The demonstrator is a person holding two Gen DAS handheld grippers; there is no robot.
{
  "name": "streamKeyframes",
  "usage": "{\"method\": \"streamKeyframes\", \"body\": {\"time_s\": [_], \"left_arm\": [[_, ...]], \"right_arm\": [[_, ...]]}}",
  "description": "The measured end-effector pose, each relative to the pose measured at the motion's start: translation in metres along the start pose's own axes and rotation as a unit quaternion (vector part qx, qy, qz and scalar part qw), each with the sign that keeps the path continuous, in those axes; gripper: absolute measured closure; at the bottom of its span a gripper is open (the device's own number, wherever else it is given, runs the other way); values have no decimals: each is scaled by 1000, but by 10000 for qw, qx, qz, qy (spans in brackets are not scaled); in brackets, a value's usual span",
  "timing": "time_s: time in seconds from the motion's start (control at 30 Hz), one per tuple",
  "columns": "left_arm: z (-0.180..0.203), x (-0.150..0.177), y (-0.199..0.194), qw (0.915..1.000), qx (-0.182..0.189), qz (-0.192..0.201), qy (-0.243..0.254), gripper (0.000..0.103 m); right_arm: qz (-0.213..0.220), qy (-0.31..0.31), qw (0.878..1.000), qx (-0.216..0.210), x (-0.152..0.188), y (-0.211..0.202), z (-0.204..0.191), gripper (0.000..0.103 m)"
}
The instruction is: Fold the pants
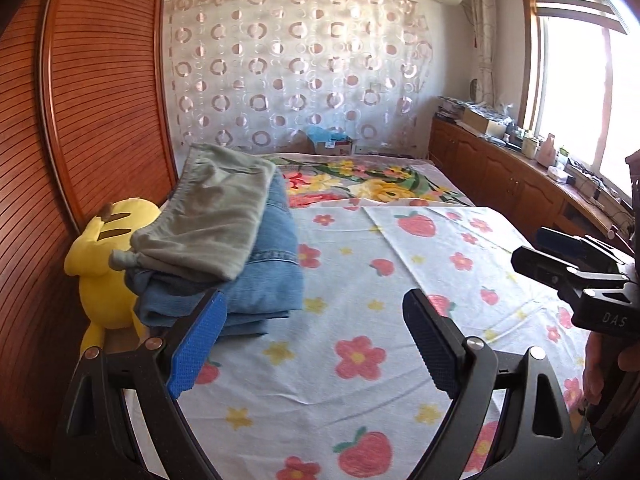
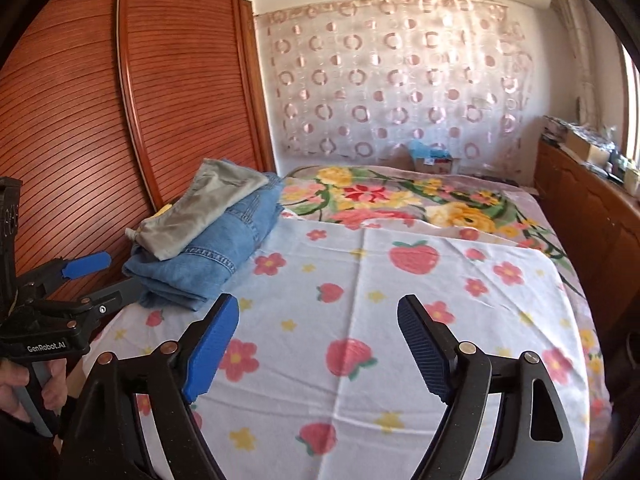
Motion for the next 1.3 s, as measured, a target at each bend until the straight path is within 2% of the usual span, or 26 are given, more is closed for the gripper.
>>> {"method": "streamKeyframes", "body": {"time_s": [0.13, 0.23, 0.47, 0.6, 0.83, 1.3], "left_arm": [[20, 0, -6, 10000, -3, 0, 32, 13], [40, 1, -11, 9998, 190, 1, 62, 13], [82, -2, -26, 9989, 311, 47, 334, 13], [94, -15, -46, 9986, 279, 254, 368, 13], [99, -38, -74, 9974, 245, 522, 439, 13], [80, -58, -99, 9960, 214, 800, 328, 13]], "right_arm": [[64, -11, 9995, 320, 8, -26, 15, 20], [166, 40, 9983, 550, 13, -44, 25, 20], [232, 184, 9962, 813, 28, -81, 39, 20], [353, 291, 9950, 886, 22, -97, 46, 20], [678, 359, 9920, 1001, 9, -124, 43, 20], [1033, 251, 9894, 994, 5, -123, 36, 20]]}}
Point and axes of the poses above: each gripper's, at about its wrist camera, not at the fingertips, and y roughly the way its jaws point, z to its right, x to its underside, the point moved 8 cm from there along y, roughly the way its jaws point, and after that the axes turned 1 degree about x, right-handed, at the moved point
